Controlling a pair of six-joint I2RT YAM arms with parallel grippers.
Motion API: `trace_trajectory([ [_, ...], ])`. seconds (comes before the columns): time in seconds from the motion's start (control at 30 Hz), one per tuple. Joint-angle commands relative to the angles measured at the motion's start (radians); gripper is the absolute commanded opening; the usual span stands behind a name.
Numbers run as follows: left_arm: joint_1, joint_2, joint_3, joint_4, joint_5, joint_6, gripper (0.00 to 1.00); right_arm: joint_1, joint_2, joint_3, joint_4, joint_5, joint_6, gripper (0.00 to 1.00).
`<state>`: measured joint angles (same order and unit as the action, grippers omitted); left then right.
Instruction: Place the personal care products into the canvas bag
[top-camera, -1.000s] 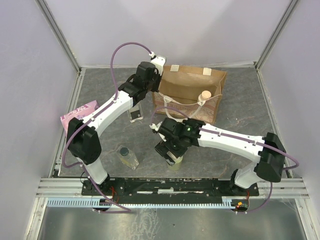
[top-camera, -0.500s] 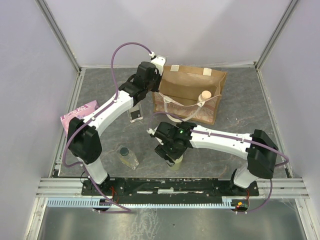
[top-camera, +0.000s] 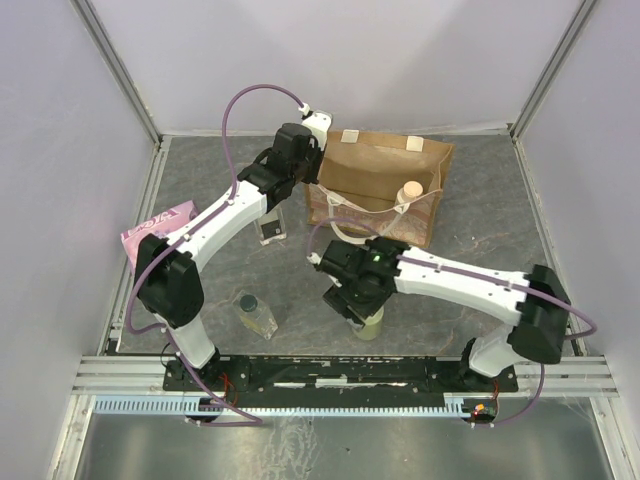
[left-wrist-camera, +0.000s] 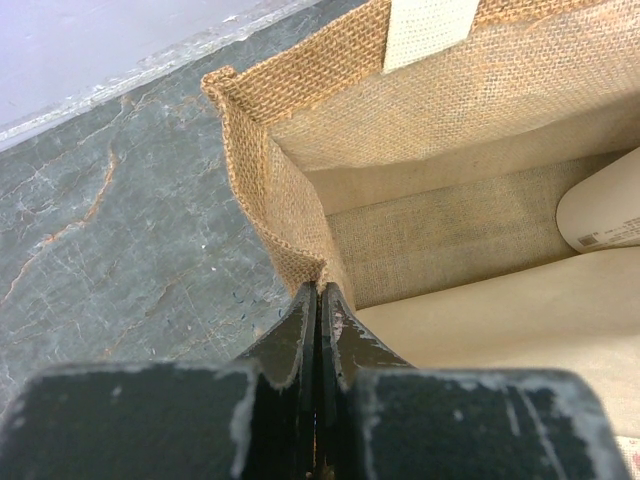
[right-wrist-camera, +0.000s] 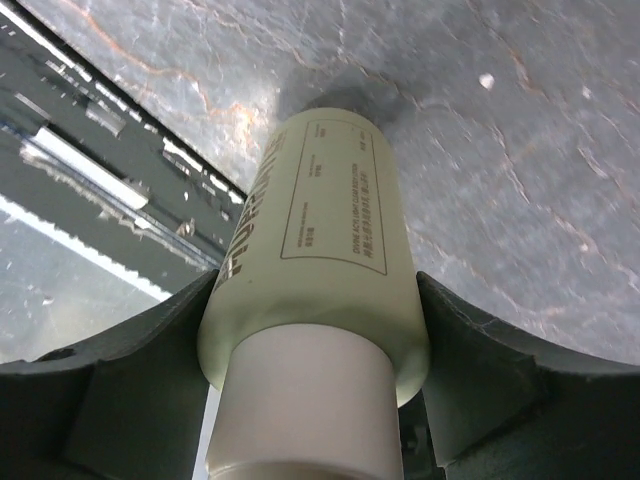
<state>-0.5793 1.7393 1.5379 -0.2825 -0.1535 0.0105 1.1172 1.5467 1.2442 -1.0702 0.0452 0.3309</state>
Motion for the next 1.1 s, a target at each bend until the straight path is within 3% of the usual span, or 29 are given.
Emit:
trace_trajectory([
  [0.0, 0.000, -0.004, -0.021, 0.013, 0.038, -0.050, 0.03, -0.024, -0.163, 0.201, -0.168, 0.034, 0.043, 0.00],
  [0.13, 0.001, -0.059, -0.109, 0.113, 0.015, -0.048, 0.03, -0.063, -0.184, 0.382, -0.274, 0.057, 0.046, 0.00],
  [0.33, 0.000, -0.077, -0.123, 0.121, -0.004, -0.028, 0.03, -0.118, -0.120, 0.692, -0.370, 0.150, -0.002, 0.00],
  [0.6, 0.000, -0.085, -0.127, 0.118, 0.009, -0.030, 0.03, -0.309, 0.058, 1.007, -0.359, 0.193, -0.156, 0.00],
  [0.77, 0.001, -0.078, -0.108, 0.096, 0.005, -0.004, 0.03, -0.421, 0.208, 1.175, -0.312, 0.122, -0.242, 0.00],
  [0.9, 0.001, -0.072, -0.089, 0.078, 0.013, -0.001, 0.03, -0.482, 0.317, 1.217, -0.259, 0.077, -0.276, 0.00],
  [1.07, 0.000, -0.076, -0.069, 0.061, 0.022, -0.009, 0.03, -0.546, 0.373, 1.113, -0.141, 0.012, -0.274, 0.00],
])
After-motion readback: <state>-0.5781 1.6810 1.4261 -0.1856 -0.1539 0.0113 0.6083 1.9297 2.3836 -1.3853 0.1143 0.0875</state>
